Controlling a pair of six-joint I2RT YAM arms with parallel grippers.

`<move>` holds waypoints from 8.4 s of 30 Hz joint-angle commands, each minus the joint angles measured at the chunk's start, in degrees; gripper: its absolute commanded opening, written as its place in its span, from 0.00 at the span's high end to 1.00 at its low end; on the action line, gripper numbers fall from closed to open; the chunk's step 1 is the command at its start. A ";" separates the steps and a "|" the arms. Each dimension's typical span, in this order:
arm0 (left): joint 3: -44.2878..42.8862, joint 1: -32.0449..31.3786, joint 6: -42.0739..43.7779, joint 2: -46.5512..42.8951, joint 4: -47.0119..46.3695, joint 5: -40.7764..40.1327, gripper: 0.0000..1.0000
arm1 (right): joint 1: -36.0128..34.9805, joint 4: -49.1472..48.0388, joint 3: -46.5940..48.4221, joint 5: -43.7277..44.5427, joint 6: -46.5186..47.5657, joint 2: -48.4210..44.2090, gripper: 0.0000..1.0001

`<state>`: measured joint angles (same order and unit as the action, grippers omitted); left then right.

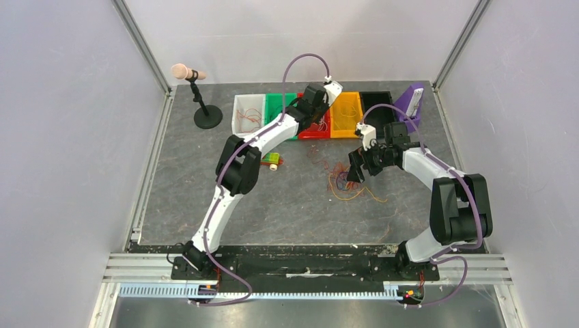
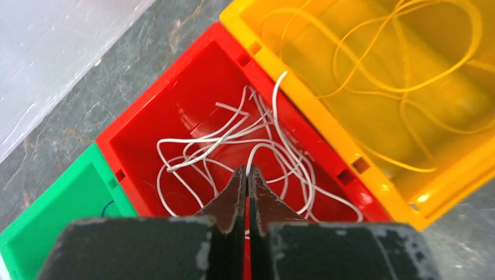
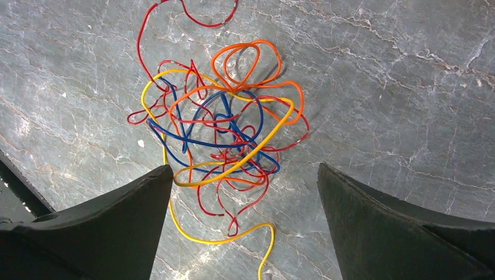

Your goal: Untangle the cables

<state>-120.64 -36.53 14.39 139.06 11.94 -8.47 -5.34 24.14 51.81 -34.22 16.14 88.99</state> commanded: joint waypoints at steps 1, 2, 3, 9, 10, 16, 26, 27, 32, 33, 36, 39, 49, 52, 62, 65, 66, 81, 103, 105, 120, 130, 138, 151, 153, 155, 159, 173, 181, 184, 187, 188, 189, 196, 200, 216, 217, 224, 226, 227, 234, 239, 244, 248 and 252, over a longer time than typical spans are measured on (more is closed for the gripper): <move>-7.29 0.86 5.77 2.82 4.42 -7.15 0.98 | 0.56 -0.14 2.56 -0.98 -0.15 0.29 0.02; -8.42 0.77 6.20 3.48 5.82 -7.26 0.98 | 0.57 -0.13 2.59 -1.03 -0.12 0.37 0.02; -8.99 0.81 5.90 3.74 6.44 -7.18 0.98 | 0.57 -0.10 2.66 -1.30 -0.23 0.51 0.02; -5.23 1.46 0.56 -3.88 5.79 1.03 0.66 | 0.60 -0.01 3.11 -2.06 0.07 0.19 0.04; -5.30 1.47 0.65 -5.22 6.31 2.58 0.62 | 0.65 -0.05 3.20 -2.37 0.19 0.16 0.05; -6.36 1.54 0.72 -12.61 11.15 5.23 0.41 | 0.58 0.02 4.48 -3.31 0.08 0.99 0.14; 12.68 11.53 -4.47 -32.85 13.55 34.01 0.25 | -2.11 -2.15 4.76 -1.63 -1.37 6.13 0.21; 15.15 12.33 -4.11 -35.10 12.89 35.93 0.25 | -2.96 -2.50 4.79 -1.41 -1.32 6.78 0.22; 27.10 12.82 -3.37 -43.87 14.83 40.05 0.25 | -6.29 -5.48 4.71 0.74 -2.06 9.63 0.51; 30.01 12.89 -3.45 -45.19 15.07 40.64 0.27 | -6.70 -5.99 4.51 0.29 -1.97 9.71 0.61; 37.98 12.82 -8.52 -47.82 13.16 41.60 0.31 | -7.91 -6.88 3.63 -2.00 -0.46 9.03 0.86; 47.89 12.70 -21.02 -49.76 5.85 42.98 0.30 | -8.72 -7.08 2.75 -4.07 1.13 8.02 1.00; 61.09 6.78 -39.57 -46.11 -12.46 40.34 0.23 | -10.64 -9.46 -2.45 -8.35 6.17 1.78 1.00; 61.09 5.92 -41.69 -43.36 -16.72 41.88 0.23 | -11.00 -10.19 -3.50 -9.15 7.69 0.33 1.00; 61.80 4.63 -50.63 -35.51 -24.61 43.09 0.32 | -11.41 -13.33 -6.29 -10.52 9.97 -4.22 1.00; 62.17 4.54 -53.42 -33.68 -27.97 42.94 0.34 | -11.48 -12.38 -6.30 -10.34 10.54 -4.01 1.00; 62.15 4.54 -54.26 -32.95 -28.96 42.91 0.34 | -11.62 -12.12 -6.24 -10.26 10.85 -3.92 1.00; 62.00 3.98 -66.04 -27.60 -43.53 47.99 0.98 | -11.90 -11.51 -6.73 -7.15 9.92 -2.92 1.00; 40.23 13.93 -31.64 -59.88 1.28 51.49 0.98 | -8.98 -8.13 -3.82 -2.29 7.06 5.62 0.87; 36.86 13.97 -28.94 -60.19 3.55 52.19 0.98 | -8.98 -7.98 -3.82 -2.07 7.11 5.97 0.84; 20.36 15.42 -23.32 -61.28 7.30 46.44 0.98 | -8.01 -6.22 -3.50 -1.46 7.69 4.80 0.36; 2.05 18.39 -24.41 -57.13 6.64 40.44 0.98 | -7.09 -5.79 -5.12 -1.59 9.71 4.73 0.37; -2.38 18.88 -24.22 -55.95 8.09 41.59 0.98 | -6.24 -4.42 -3.96 -8.63 9.49 -0.26 0.29; 16.34 17.88 -29.85 -58.45 7.87 51.28 0.98 | -6.08 4.88 9.30 -5.68 16.26 -16.55 0.02; 18.98 17.09 -31.77 -58.11 8.03 52.46 0.98 | -6.08 6.35 10.21 -6.94 18.48 -18.82 0.02; 21.43 15.88 -33.22 -58.08 7.17 53.81 0.98 | -6.06 7.60 10.94 -7.88 19.92 -21.11 0.02; 25.10 14.24 -34.77 -59.04 3.86 54.28 0.98 | -6.13 9.99 12.77 -13.37 20.72 -22.97 0.02; 28.38 13.43 -49.87 -56.69 -6.67 60.01 0.98 | -14.80 -40.71 6.63 -12.93 -12.75 -22.66 0.18; 29.14 13.42 -51.94 -56.56 -8.58 59.56 0.98 | -17.97 -40.06 8.17 -13.33 -9.67 -20.28 0.56; 28.80 13.55 -53.61 -56.30 -9.92 59.36 0.98 | -18.76 -37.10 8.33 -13.68 -7.57 -19.90 0.69; 28.71 13.51 -55.46 -55.94 -11.42 59.78 0.98 | -19.63 -35.64 8.73 -12.78 -7.09 -19.39 0.51; 28.70 13.53 -55.82 -55.83 -11.62 59.83 0.98 | -19.90 -35.68 8.85 -12.64 -7.09 -19.19 0.50; 28.66 13.59 -55.96 -55.72 -11.68 59.88 0.98 | -20.11 -35.86 9.02 -12.27 -7.08 -18.99 0.52; 28.78 13.59 -56.06 -55.82 -11.59 59.51 0.98 | -20.22 -37.23 9.68 -11.27 -7.36 -18.95 1.00; 28.96 13.78 -55.57 -55.81 -10.93 59.58 0.98 | -20.22 -35.64 9.06 -11.75 -5.87 -20.83 0.97; 31.06 13.86 -56.59 -57.43 -13.90 63.18 0.98 | -20.23 -26.08 13.25 -6.01 1.71 -20.70 0.34; 30.99 13.89 -57.25 -57.36 -14.32 63.50 0.98 | -20.18 -26.39 13.69 -6.08 1.61 -19.41 0.34; 31.83 14.28 -58.34 -57.34 -13.44 61.73 0.98 | -20.31 -31.82 13.66 -9.88 -1.25 -18.48 1.00; 32.91 14.30 -57.00 -57.30 -9.07 57.82 0.98 | -20.24 -35.66 11.12 -10.96 -3.05 -21.15 1.00; 33.70 14.30 -56.06 -57.26 -7.09 56.24 0.98 | -20.32 -37.59 9.95 -11.48 -4.07 -22.59 1.00; 43.08 12.83 -58.55 -54.77 -4.21 56.26 0.98 | -20.32 -48.96 8.04 -8.79 -12.03 -27.66 1.00; 44.97 5.80 -59.34 -53.14 -8.22 61.05 0.98 | -20.30 -54.16 9.56 -6.42 -20.02 -25.91 1.00; 49.33 4.48 -66.65 -53.20 -19.43 64.13 0.98 | -19.50 -54.84 9.77 -3.26 -20.98 -25.26 1.00; 50.25 4.90 -65.55 -53.46 -19.75 64.24 0.98 | -18.52 -55.69 9.42 -2.35 -23.78 -25.73 1.00; 48.59 9.19 -63.93 -54.43 -19.70 64.35 0.57 | -14.15 -55.24 8.25 -0.03 -26.35 -26.15 1.00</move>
<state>-71.07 -30.57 -49.47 85.78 -6.24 53.71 -23.22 -25.43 59.27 -38.57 -6.33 64.25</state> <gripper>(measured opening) 0.245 0.006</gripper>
